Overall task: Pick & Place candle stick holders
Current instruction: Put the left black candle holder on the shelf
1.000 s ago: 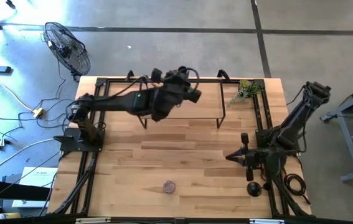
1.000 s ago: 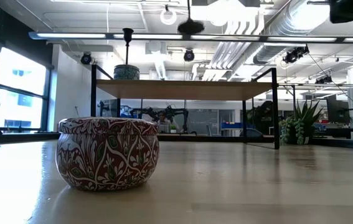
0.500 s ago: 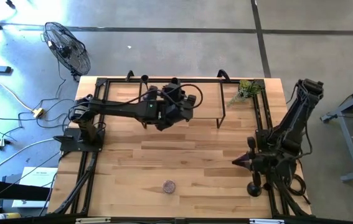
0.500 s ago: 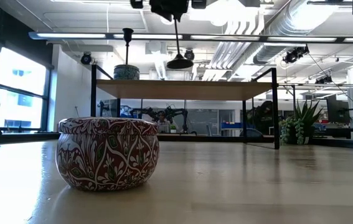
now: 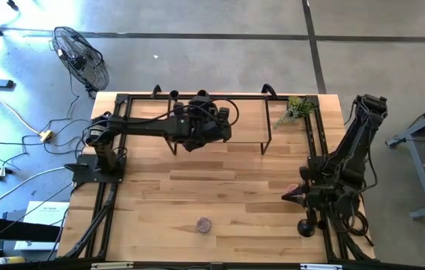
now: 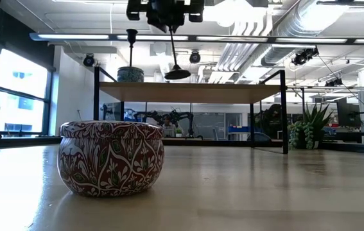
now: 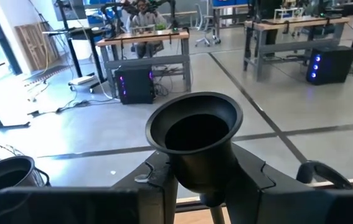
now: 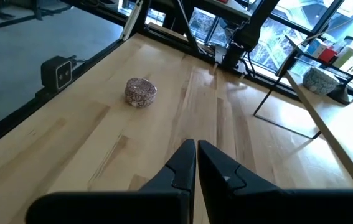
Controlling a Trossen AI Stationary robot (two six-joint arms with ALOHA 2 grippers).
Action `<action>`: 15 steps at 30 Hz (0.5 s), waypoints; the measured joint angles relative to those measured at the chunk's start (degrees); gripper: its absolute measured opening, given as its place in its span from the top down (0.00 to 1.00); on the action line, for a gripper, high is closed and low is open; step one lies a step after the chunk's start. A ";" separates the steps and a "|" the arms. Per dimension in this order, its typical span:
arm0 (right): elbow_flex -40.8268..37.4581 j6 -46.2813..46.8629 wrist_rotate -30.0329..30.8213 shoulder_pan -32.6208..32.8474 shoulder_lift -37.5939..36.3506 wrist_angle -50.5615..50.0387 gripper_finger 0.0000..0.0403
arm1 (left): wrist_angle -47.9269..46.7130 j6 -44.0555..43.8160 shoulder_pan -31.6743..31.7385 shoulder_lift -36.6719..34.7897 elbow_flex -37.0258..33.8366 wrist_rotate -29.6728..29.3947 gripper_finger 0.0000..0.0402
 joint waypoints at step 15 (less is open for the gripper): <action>0.00 0.64 0.14 0.00 0.00 -0.24 0.97 | -1.33 -1.03 1.61 2.84 0.04 1.41 0.77</action>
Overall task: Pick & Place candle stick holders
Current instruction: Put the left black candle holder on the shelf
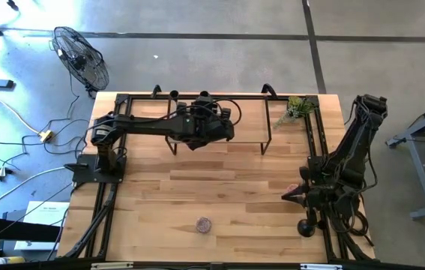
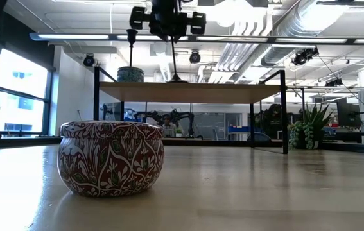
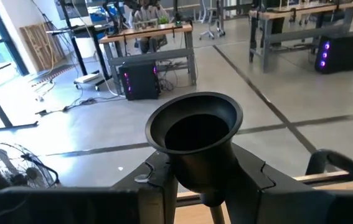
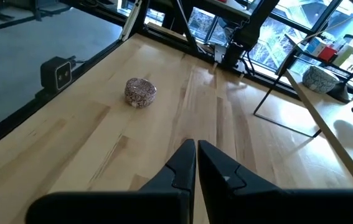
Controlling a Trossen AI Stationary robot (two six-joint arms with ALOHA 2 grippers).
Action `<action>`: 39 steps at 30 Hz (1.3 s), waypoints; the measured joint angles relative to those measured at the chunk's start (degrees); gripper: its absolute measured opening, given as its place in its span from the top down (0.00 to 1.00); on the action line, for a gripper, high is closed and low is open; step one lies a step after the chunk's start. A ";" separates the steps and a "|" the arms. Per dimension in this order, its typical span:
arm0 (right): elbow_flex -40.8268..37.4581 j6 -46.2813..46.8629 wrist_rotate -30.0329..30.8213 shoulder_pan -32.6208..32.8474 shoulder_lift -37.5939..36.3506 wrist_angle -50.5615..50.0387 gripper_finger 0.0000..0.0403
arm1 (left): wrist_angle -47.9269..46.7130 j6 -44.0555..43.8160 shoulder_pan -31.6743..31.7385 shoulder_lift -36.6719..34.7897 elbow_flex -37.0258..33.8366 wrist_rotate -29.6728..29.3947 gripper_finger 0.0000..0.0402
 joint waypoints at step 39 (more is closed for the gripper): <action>0.00 0.61 -0.20 0.00 0.00 -0.44 0.97 | 0.30 2.76 1.28 0.16 -0.04 4.58 0.54</action>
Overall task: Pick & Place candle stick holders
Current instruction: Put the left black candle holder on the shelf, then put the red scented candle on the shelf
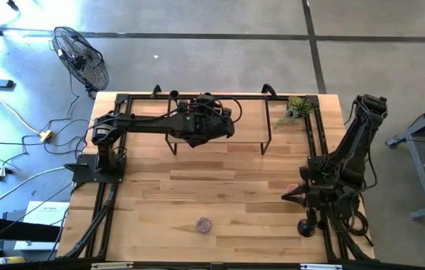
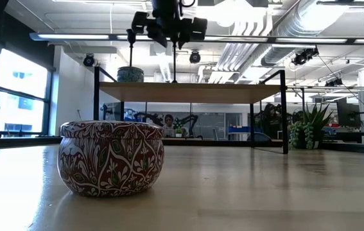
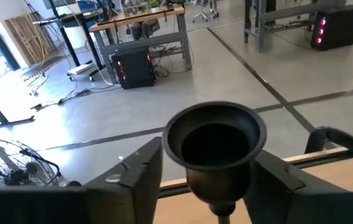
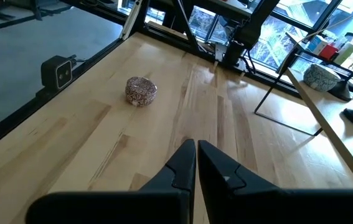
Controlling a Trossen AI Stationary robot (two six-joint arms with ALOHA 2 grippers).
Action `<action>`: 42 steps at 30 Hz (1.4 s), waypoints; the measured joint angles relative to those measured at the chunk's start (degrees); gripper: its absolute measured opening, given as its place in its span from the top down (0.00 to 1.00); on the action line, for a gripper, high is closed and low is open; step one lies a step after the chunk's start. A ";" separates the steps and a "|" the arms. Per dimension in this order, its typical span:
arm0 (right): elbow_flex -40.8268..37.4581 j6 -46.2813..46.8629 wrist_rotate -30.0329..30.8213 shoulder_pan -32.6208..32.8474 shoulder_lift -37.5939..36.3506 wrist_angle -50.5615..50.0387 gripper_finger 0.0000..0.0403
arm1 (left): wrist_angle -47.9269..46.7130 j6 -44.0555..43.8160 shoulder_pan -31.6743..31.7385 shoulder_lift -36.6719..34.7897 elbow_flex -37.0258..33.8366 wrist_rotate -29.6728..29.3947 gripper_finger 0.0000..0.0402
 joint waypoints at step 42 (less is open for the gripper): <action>0.00 1.72 -0.76 -0.01 0.00 -1.55 0.97 | 23.90 28.46 -3.81 -0.43 0.09 -7.48 0.50</action>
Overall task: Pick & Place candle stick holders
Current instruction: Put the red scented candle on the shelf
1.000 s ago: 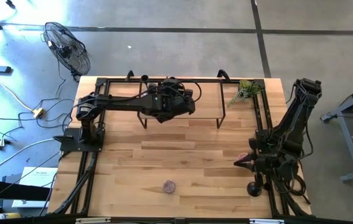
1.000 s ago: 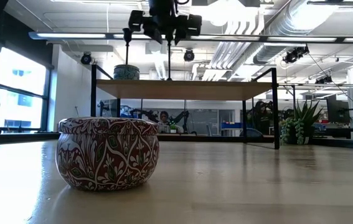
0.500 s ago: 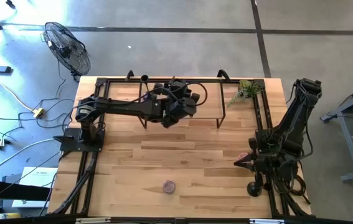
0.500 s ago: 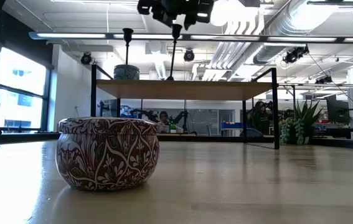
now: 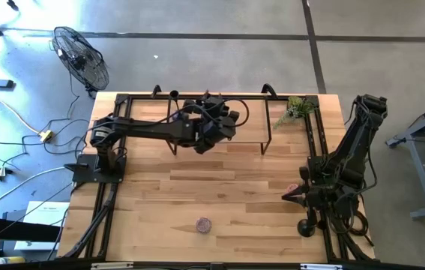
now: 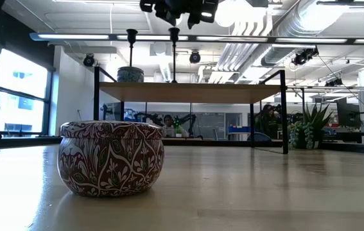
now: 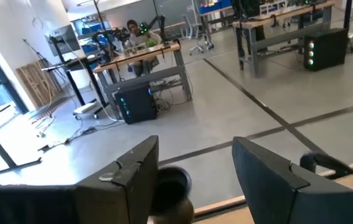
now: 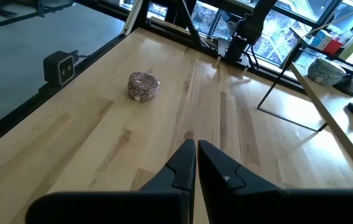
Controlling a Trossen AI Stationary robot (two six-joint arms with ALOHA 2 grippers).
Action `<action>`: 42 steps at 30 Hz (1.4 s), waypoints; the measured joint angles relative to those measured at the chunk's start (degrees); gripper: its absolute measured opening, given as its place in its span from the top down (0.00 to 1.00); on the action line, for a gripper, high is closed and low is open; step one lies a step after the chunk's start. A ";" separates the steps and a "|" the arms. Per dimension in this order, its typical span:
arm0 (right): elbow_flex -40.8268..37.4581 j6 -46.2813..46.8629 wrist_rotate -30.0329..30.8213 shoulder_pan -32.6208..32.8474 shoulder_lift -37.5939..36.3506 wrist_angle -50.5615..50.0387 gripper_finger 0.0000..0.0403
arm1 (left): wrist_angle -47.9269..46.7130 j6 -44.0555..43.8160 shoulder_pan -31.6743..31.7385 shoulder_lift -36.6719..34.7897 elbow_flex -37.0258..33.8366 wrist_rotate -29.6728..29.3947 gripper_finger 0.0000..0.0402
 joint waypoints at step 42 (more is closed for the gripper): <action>0.00 6.06 1.50 -0.18 0.01 -0.58 0.97 | -42.18 -3.06 -40.10 -0.06 31.23 43.40 0.50</action>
